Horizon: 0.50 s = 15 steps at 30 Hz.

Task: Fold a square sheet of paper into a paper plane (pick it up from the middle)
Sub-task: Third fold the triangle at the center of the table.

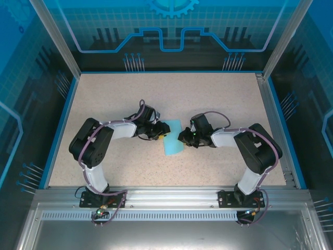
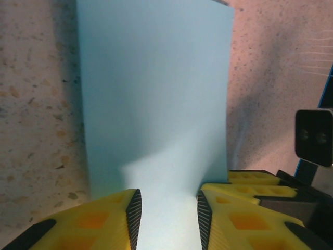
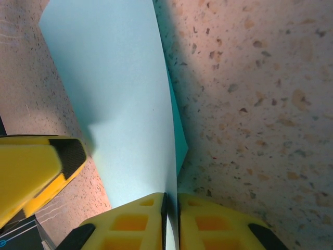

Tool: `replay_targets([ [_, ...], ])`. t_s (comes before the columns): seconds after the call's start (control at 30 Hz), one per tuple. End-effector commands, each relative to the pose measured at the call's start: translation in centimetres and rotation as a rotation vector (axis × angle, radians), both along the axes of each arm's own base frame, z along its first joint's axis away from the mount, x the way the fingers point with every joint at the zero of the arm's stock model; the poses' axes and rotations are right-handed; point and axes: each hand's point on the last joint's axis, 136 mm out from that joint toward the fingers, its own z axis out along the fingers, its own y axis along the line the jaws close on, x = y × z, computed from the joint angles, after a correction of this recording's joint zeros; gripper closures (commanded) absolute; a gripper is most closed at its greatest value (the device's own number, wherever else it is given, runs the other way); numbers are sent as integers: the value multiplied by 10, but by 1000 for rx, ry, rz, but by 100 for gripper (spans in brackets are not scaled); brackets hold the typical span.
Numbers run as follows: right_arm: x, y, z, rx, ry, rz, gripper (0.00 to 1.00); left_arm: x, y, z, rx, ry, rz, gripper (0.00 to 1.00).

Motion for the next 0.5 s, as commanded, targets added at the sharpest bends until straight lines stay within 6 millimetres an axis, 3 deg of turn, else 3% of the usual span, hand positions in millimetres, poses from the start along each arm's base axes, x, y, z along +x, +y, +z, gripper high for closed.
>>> replay_targets([
  [0.0,-5,3,2,0,4,19,86,3,-10,5,-24,-2,-14,62],
  [0.2,-7,4,0,1,11,29,86,-2,-12,0,-6,2,-28,62],
  [0.47,-8,5,8,-3,-8,74,79,7,-8,-27,97,10,-73,62],
])
